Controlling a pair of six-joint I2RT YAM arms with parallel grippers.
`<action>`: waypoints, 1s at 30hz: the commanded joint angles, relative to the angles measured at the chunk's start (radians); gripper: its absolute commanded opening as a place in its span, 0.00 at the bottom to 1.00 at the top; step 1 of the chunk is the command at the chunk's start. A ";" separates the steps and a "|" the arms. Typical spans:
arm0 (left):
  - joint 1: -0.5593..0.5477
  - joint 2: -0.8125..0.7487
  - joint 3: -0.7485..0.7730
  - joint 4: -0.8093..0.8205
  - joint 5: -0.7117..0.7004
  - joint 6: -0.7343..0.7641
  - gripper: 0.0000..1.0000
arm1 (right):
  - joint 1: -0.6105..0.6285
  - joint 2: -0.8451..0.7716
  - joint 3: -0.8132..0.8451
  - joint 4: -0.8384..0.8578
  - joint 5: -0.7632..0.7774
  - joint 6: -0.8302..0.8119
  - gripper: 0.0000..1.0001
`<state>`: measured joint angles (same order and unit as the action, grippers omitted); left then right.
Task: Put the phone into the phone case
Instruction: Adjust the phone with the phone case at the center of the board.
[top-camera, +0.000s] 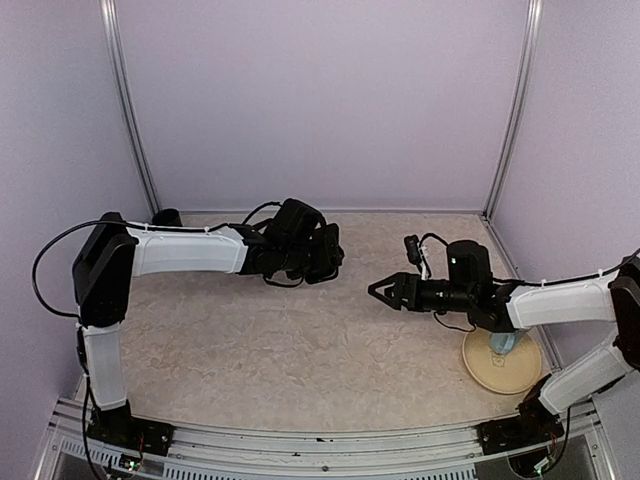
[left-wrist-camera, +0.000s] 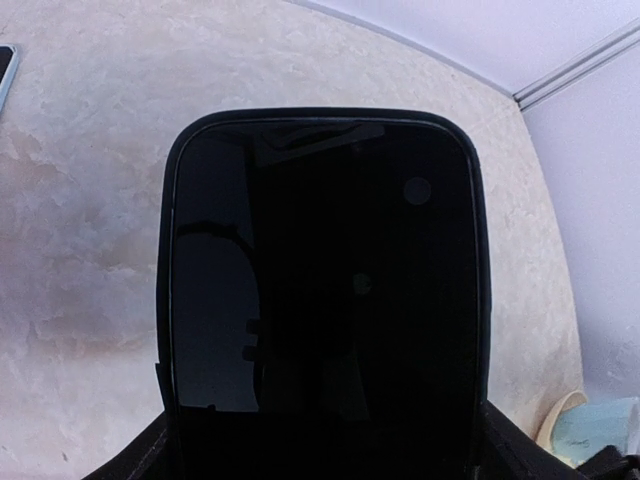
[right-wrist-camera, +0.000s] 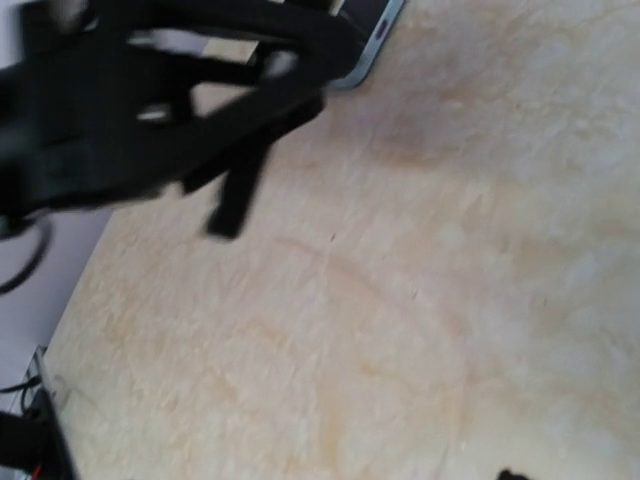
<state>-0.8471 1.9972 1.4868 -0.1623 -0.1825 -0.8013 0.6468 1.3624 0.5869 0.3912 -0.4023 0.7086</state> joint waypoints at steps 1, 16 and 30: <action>-0.056 -0.085 0.006 0.078 -0.090 -0.141 0.21 | 0.026 0.081 0.004 0.159 0.052 0.031 0.72; -0.173 -0.109 0.001 0.076 -0.329 -0.186 0.20 | 0.062 0.158 0.050 0.315 -0.019 0.049 0.55; -0.199 -0.101 -0.010 0.093 -0.412 -0.185 0.20 | 0.070 0.188 0.069 0.387 -0.080 0.100 0.43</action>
<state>-1.0397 1.9419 1.4834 -0.1326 -0.5365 -0.9909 0.7052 1.5410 0.6422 0.7033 -0.4477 0.7811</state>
